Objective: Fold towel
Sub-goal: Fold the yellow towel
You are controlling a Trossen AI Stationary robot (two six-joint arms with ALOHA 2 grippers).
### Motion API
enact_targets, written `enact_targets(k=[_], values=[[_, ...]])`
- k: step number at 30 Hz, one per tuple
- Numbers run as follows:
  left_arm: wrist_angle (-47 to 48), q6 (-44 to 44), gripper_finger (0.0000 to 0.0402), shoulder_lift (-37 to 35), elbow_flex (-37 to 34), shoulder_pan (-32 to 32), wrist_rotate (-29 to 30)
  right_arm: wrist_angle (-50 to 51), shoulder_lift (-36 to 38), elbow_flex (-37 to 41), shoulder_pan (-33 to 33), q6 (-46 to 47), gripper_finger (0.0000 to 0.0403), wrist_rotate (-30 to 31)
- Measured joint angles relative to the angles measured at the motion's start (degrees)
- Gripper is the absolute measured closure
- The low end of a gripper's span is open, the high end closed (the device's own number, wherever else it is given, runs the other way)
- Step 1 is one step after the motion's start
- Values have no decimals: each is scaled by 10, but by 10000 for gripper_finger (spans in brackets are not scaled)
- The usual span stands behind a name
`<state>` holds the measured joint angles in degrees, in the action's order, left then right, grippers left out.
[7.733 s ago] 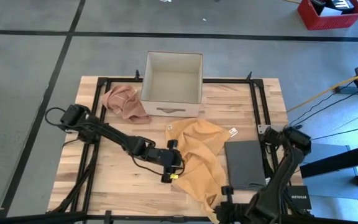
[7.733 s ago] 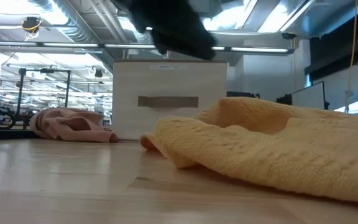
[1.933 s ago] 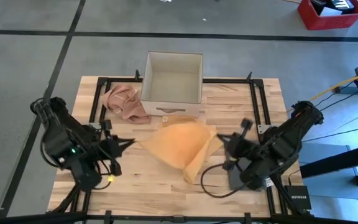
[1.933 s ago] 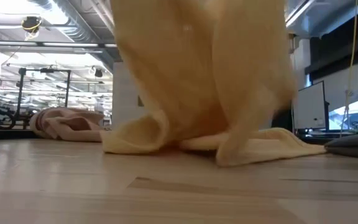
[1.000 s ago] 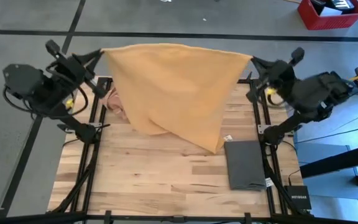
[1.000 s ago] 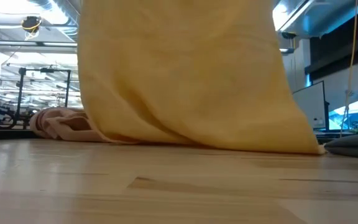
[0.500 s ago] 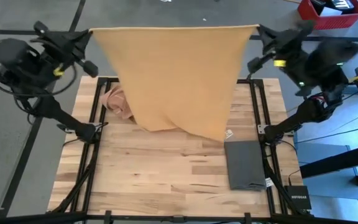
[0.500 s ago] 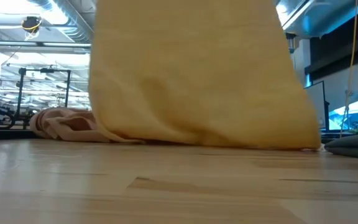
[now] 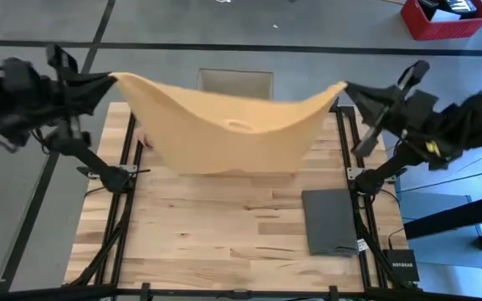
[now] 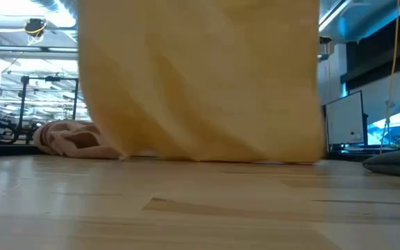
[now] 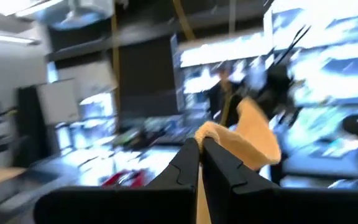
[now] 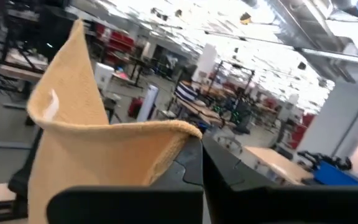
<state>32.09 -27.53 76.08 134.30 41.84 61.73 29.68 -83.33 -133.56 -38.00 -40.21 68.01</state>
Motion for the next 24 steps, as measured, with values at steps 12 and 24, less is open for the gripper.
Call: enact_targets(k=[12,24], values=[[-152,-96,401,55,0,124,-16,-291,-66,0,-172,-231,402,98],[-342,-262,401,130,0,230,-14,-451,-81,0,-241,-224,402,-42]])
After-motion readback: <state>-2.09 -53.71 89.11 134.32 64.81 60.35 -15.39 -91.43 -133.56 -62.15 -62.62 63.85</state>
